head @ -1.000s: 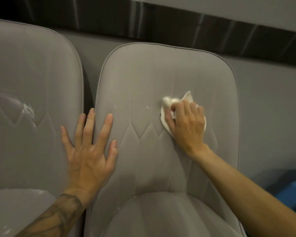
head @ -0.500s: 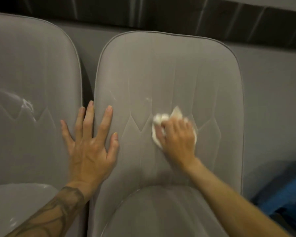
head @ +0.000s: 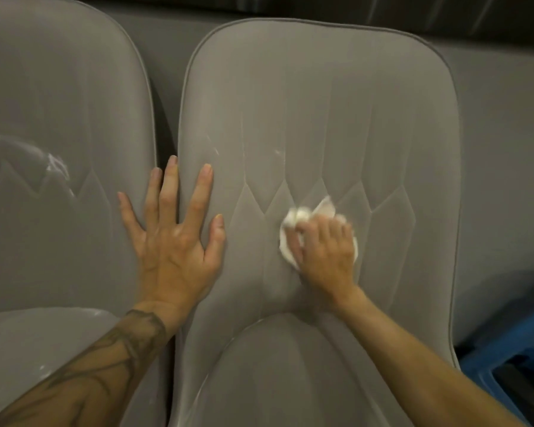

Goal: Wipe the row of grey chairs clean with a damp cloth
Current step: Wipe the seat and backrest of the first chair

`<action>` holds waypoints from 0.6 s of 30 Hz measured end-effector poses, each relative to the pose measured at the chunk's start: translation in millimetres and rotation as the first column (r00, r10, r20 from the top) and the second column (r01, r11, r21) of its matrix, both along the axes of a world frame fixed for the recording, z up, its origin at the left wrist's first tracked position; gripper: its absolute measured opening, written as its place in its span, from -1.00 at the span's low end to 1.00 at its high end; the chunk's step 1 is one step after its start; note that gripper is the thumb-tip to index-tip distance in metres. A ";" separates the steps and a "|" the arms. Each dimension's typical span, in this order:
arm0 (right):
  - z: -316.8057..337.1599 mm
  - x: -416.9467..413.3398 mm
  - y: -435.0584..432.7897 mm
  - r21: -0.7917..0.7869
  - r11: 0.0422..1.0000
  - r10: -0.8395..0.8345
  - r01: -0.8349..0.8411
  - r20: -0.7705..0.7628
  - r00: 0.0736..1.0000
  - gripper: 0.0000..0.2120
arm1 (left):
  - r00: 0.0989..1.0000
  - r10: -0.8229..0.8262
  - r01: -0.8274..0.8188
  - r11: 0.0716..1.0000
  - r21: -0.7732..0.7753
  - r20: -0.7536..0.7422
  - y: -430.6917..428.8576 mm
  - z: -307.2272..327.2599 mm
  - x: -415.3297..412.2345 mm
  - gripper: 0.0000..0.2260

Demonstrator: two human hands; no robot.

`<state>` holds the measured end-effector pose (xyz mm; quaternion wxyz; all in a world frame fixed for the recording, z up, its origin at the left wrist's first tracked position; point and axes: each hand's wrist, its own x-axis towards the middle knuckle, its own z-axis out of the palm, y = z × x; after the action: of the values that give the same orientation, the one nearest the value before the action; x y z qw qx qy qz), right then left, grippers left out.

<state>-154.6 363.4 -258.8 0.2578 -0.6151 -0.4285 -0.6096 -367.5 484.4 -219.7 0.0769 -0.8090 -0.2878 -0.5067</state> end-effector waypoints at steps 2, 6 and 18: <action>-47.6 2.0 -22.5 -0.345 0.938 0.075 -0.021 0.143 0.987 -0.82 | 1.000 -0.003 0.003 1.000 -0.004 0.001 0.0 1.0 -0.7 -0.37; -28.6 11.8 -29.5 -0.457 0.889 0.133 -0.029 0.198 0.971 -0.85 | 1.000 -0.010 0.010 1.000 -0.016 -0.006 -3.1 2.5 -1.5 -0.37; 42.1 -18.3 9.4 -0.177 0.979 0.114 -0.099 0.075 0.991 -0.80 | 1.000 -0.010 0.010 1.000 -0.014 -0.006 -1.4 2.1 -1.3 -0.38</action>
<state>-173.0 372.7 -216.7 0.2171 -0.5849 -0.5227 -0.5810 -368.7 483.0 -217.6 0.0694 -0.8125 -0.2870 -0.5027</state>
